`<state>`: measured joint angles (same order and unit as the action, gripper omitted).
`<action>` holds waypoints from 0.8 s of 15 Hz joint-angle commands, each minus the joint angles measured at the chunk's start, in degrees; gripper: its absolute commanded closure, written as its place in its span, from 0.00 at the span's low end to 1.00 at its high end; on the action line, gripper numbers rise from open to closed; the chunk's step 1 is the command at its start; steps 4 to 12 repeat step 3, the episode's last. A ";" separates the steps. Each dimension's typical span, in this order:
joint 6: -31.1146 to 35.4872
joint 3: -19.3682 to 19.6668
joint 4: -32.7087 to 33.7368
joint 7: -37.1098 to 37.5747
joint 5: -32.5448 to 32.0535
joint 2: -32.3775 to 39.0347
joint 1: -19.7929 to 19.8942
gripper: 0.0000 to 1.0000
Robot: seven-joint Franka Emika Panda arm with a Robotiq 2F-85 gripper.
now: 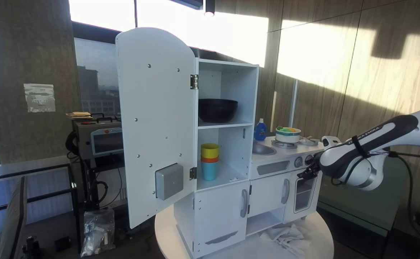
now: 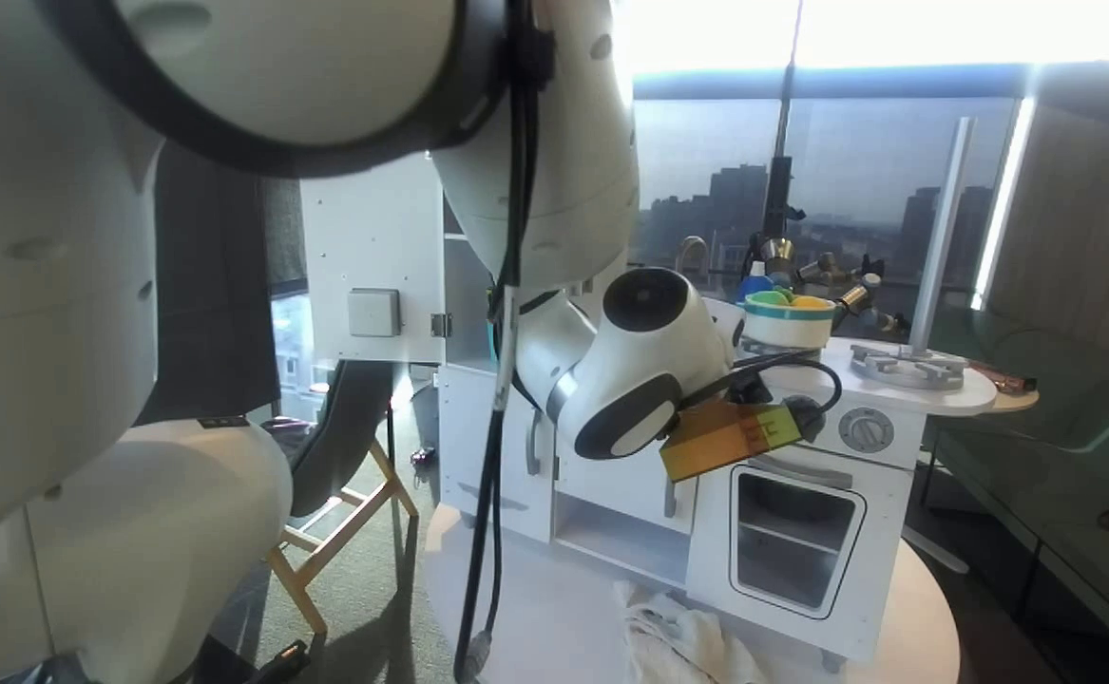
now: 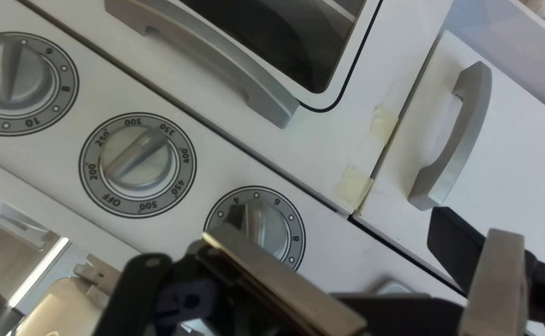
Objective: Turn the dial on the mini stove
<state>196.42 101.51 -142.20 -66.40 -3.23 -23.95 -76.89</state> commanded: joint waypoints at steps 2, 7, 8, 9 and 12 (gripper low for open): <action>-11.40 -7.50 1.83 11.55 4.77 13.71 7.01 0.00; -13.38 -8.65 2.42 13.17 5.10 15.12 8.34 0.00; -13.38 -8.65 2.42 13.17 5.10 15.12 8.34 0.00; -13.38 -8.65 2.42 13.17 5.10 15.12 8.34 0.00; -13.38 -8.65 2.42 13.17 5.10 15.12 8.34 0.00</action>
